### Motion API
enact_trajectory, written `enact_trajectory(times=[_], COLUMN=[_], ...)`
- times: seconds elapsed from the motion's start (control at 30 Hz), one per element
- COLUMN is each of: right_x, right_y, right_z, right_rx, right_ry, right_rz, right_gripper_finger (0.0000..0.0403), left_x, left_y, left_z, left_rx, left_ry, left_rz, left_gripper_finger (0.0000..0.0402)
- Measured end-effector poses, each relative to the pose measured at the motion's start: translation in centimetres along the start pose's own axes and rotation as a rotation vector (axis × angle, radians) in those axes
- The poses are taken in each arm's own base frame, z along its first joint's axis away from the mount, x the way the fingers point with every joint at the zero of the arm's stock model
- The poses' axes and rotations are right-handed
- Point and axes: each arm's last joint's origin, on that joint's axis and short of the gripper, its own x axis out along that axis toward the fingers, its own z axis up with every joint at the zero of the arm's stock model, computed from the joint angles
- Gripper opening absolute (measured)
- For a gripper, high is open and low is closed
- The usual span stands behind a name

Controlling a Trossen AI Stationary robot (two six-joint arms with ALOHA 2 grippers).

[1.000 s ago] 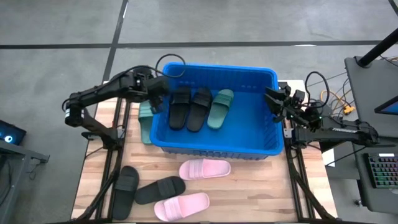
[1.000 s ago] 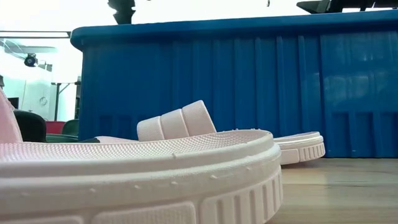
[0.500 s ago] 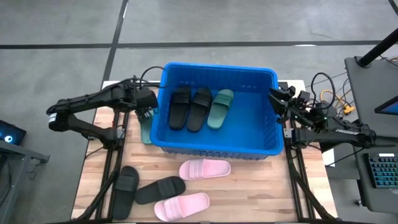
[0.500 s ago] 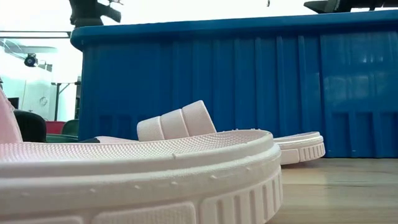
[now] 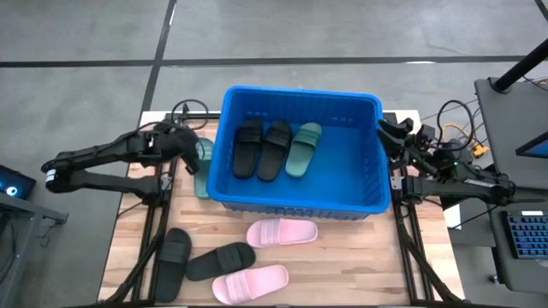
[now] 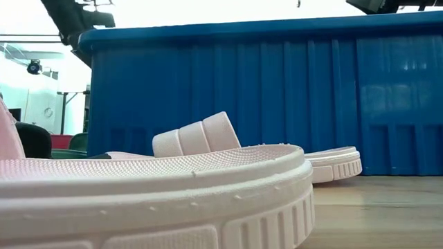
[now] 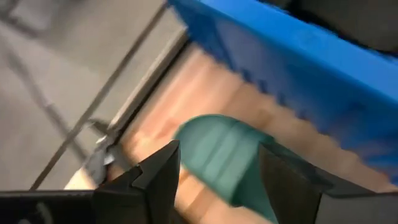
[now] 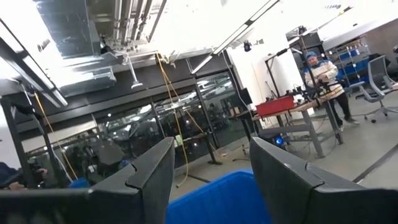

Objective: Pick and place slides into bin
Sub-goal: Adjust the blue bin on the table

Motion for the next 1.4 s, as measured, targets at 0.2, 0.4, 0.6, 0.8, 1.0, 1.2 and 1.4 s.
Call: enact_trajectory(times=[0.2, 0.4, 0.6, 0.8, 1.0, 1.2, 1.4], right_x=[-0.2, -0.3, -0.3, -0.3, -0.3, -0.3, -0.3], right_y=[0.0, -0.1, -0.2, -0.3, -0.3, -0.3, -0.3], right_z=[0.2, 0.3, 0.4, 0.4, 0.4, 0.4, 0.4], right_rx=[0.025, 0.036, 0.043, 0.080, 0.091, 0.091, 0.090], right_ry=[-0.014, -0.023, -0.037, -0.050, -0.050, -0.049, -0.048], right_rz=[0.003, 0.004, -0.047, -0.095, -0.096, -0.096, -0.096], right_gripper_finger=[0.0201, 0.0201, 0.0201, 0.0201, 0.0201, 0.0201, 0.0201], left_x=[2.3, 3.8, 4.8, 5.4, 5.3, 5.2, 5.9], left_y=[-1.1, -2.1, -2.8, -3.2, -3.1, -3.2, -3.9], left_z=[-2.2, -2.4, -2.4, -2.5, -2.7, -1.9, -0.9], left_rx=[-0.059, -0.040, -0.076, -0.093, -0.104, -0.151, -0.155], left_ry=[0.016, 0.026, 0.123, 0.183, 0.157, 0.072, 0.025], left_rz=[-0.041, -0.058, -0.049, -0.063, -0.049, -0.105, -0.139], left_gripper_finger=[0.0176, 0.0173, 0.0187, 0.0198, 0.0198, 0.0199, 0.0199])
